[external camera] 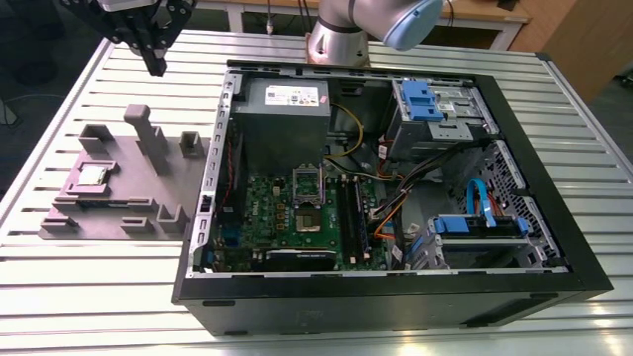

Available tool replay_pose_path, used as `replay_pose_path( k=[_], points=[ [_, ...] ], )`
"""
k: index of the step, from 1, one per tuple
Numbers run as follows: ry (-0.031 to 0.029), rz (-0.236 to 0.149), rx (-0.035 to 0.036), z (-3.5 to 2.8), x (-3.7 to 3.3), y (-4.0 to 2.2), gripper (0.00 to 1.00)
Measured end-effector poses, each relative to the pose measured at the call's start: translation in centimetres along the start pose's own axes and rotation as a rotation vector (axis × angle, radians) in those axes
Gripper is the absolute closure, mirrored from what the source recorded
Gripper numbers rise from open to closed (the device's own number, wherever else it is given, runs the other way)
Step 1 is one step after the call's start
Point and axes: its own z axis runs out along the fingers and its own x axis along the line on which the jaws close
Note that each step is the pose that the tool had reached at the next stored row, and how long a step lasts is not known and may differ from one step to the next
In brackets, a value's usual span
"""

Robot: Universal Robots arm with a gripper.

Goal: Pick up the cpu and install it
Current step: 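Reach for the cpu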

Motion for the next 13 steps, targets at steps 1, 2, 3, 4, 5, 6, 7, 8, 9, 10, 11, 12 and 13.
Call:
replay_pose_path(
  k=[1, 2, 3, 4, 5, 6, 7, 8, 9, 10, 11, 12, 13],
  points=[
    [-0.0001, 0.000, 0.0000, 0.00, 0.05, 0.00, 0.89],
    [-0.0001, 0.000, 0.0000, 0.00, 0.09, -0.01, 0.89],
    [0.0000, 0.000, 0.0000, 0.00, 0.14, -0.01, 0.89],
    [-0.0001, 0.000, -0.0001, 0.00, 0.19, -0.01, 0.89],
    [0.0000, 0.000, 0.0000, -0.01, 0.23, -0.02, 0.89],
    [0.0000, 0.000, 0.0000, -0.01, 0.27, -0.02, 0.89],
    [0.0000, 0.000, 0.0000, -0.01, 0.32, -0.02, 0.89],
    [0.0000, 0.000, 0.0000, -0.01, 0.36, -0.03, 0.89],
    [-0.0001, 0.000, 0.0000, -0.01, 0.40, -0.03, 0.89],
    [0.0000, 0.000, 0.0000, -0.01, 0.44, -0.03, 0.89],
    [0.0000, 0.000, 0.0000, -0.02, 0.49, -0.04, 0.89],
    [0.0000, 0.000, 0.0000, -0.02, 0.53, -0.04, 0.89],
    [0.0000, 0.000, 0.0000, -0.02, 0.57, -0.04, 0.89]
  ],
)
